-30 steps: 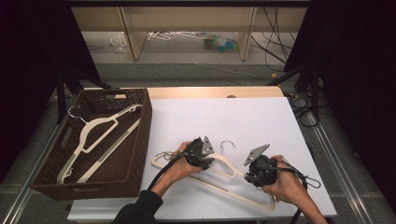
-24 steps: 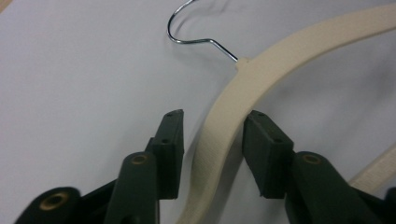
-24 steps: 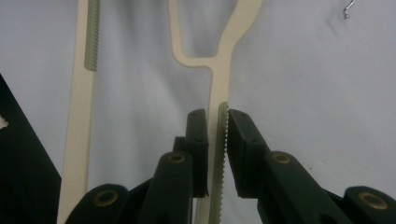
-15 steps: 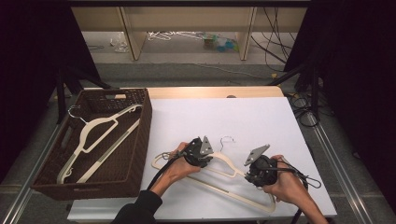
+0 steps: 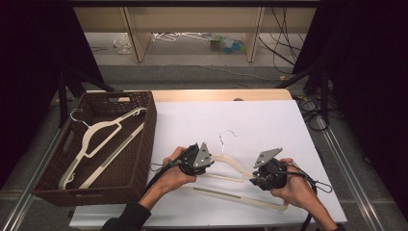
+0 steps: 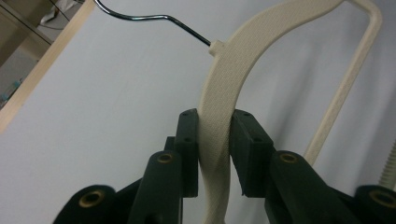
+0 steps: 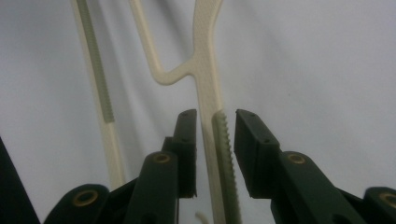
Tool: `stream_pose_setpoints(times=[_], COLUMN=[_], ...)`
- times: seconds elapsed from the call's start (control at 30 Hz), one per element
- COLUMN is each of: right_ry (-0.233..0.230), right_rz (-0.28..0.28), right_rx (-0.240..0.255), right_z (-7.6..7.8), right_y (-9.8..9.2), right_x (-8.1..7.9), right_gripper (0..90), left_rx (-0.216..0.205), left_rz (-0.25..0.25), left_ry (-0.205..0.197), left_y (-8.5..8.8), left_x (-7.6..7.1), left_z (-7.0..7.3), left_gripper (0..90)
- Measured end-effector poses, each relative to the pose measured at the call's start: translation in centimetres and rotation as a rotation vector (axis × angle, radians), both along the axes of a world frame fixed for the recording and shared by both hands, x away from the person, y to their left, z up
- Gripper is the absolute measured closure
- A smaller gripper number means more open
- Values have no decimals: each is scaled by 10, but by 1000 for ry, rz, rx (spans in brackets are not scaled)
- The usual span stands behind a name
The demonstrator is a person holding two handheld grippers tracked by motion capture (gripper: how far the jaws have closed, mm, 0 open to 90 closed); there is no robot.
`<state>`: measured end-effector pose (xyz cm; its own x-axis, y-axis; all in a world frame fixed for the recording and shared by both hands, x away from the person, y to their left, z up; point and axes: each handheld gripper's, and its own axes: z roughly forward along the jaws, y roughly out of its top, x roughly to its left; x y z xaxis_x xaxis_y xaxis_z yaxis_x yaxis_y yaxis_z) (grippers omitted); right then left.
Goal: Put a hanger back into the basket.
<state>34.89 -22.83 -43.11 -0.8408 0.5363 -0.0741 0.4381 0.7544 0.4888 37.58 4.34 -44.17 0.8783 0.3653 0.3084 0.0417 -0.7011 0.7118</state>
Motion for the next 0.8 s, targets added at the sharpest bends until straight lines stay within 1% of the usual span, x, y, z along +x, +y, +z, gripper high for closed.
stream_pose_setpoints(times=[0.03, 0.07, 0.13, 0.23, 0.3, 0.33, 0.4, 0.53, 0.57, 0.63, 0.67, 0.7, 0.73, 0.8], right_ry=[14, 12, 18, 5, -9, -15, -28, -28, -37, -30, -35, -37, -32, -25], right_rz=[18, 32, 61, 102, 134, 146, 157, 171, 179, 195, 187, 198, 200, 191], right_rx=[12, 14, 16, 2, -18, -25, -32, -43, -43, -30, -36, -34, -34, -37], right_z=[-1, -1, 0, 3, 7, 8, 10, 10, 10, 12, 13, 13, 13, 12], right_y=[1, 2, 3, 6, 8, 9, 10, 11, 11, 11, 12, 12, 12, 12], right_x=[0, 0, -1, -5, -7, -8, -10, -11, -11, -13, -14, -14, -14, -14], right_gripper=[705, 723, 782, 796, 800, 800, 800, 798, 798, 799, 799, 801, 802, 803], left_rx=[-3, 1, 1, -20, -35, -48, -67, -115, -110, -104, -110, -103, -115, -116], left_rz=[-7, -19, -24, -28, -47, -43, -42, -43, -54, -54, -53, -56, -64, -69], left_ry=[-3, -5, -8, 15, 46, 56, 83, 150, 171, 177, 178, 182, 186, 193], left_y=[1, 2, 4, 8, 11, 13, 14, 15, 15, 13, 12, 11, 10, 10], left_x=[-2, -4, -8, -10, -8, -6, -4, 3, 5, 6, 6, 6, 6, 5], left_z=[2, 4, 6, 7, 7, 7, 5, 2, 1, -2, -3, -3, -4, -2], left_gripper=[731, 731, 733, 733, 732, 731, 727, 721, 711, 675, 678, 690, 712, 729])
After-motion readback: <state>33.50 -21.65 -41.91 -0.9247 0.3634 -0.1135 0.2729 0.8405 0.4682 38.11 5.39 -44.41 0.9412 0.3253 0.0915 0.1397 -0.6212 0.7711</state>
